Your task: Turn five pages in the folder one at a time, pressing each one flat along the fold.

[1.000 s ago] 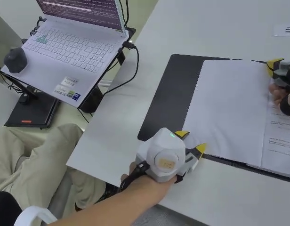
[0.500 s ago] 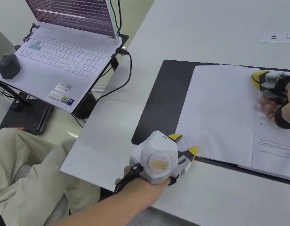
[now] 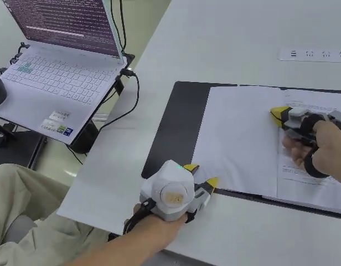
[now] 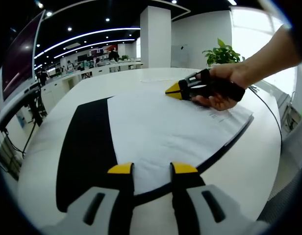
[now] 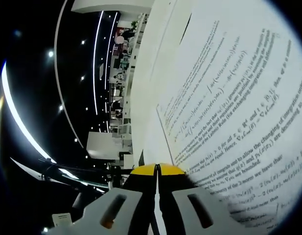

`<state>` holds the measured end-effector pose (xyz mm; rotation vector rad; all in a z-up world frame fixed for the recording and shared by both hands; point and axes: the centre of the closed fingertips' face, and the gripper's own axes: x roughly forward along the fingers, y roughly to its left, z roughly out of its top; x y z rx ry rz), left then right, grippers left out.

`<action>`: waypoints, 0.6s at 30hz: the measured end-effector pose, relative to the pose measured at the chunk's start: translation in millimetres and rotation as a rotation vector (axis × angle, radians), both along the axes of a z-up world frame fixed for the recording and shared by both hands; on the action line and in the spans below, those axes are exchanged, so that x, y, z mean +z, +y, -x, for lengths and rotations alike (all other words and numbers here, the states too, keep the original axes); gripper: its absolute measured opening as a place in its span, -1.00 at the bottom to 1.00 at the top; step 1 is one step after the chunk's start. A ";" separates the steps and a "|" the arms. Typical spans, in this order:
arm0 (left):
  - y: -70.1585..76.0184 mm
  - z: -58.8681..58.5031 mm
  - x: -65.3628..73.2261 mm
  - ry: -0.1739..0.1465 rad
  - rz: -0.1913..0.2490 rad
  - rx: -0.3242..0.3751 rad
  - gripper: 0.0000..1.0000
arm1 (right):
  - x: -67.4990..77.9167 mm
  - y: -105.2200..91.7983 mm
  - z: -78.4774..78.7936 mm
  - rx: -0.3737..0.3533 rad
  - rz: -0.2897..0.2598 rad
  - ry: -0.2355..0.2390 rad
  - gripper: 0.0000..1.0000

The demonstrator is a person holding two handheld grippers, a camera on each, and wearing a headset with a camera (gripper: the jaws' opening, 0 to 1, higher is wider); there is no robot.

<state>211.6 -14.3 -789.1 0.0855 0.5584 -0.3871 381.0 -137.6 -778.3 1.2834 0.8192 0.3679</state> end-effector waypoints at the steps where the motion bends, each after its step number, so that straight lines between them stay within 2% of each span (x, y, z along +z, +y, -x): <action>1: 0.0 0.1 0.1 0.000 -0.003 -0.003 -0.44 | 1.2 0.3 5.0 0.002 -0.004 0.001 -1.00; 7: -0.2 0.6 0.3 0.002 0.000 0.000 -0.45 | 3.2 -2.9 22.9 0.003 -0.027 0.007 -1.00; 10: 0.0 0.9 0.5 0.002 0.001 0.001 -0.45 | 2.7 2.0 37.7 0.056 -0.033 0.018 -1.00; 18: 0.0 1.1 0.6 0.001 0.001 0.001 -0.45 | 1.5 8.5 65.0 0.100 -0.024 0.015 -1.00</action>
